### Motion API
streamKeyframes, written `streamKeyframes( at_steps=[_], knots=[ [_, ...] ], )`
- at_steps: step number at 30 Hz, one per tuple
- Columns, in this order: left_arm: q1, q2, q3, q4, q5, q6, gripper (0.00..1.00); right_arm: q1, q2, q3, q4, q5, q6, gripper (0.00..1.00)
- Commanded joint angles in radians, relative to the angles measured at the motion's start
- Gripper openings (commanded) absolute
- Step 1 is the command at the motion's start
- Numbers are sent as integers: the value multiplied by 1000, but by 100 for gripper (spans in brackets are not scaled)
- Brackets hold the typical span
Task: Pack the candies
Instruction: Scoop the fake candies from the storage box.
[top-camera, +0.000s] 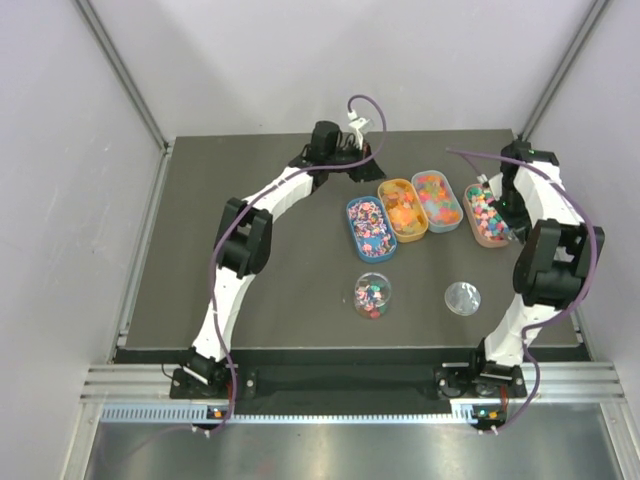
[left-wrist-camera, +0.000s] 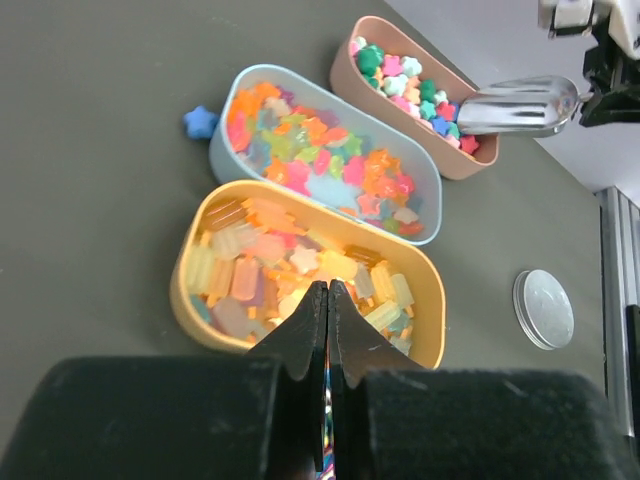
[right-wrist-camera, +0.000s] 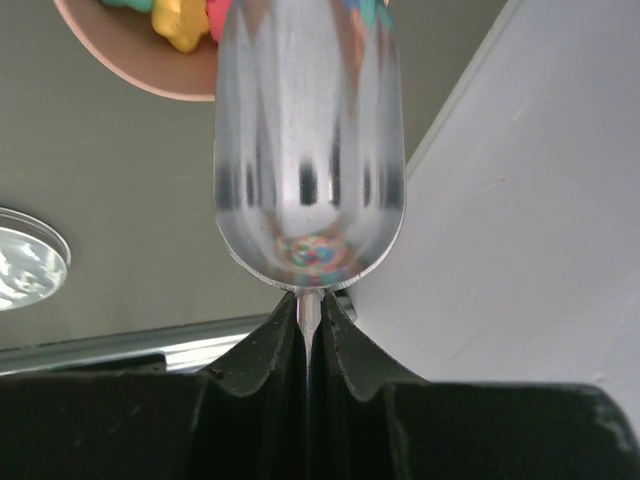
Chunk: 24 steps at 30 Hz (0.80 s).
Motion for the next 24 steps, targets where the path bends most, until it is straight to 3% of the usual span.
streamKeyframes(
  at_steps=[1,24],
  knots=[
    [22,-64,-28,113,28,-40,0,-11,31,40,-20,40,-13,0],
    [48,-110,-139,90,14,-6,0,6,125,41,0,-86,-11,0]
  ],
)
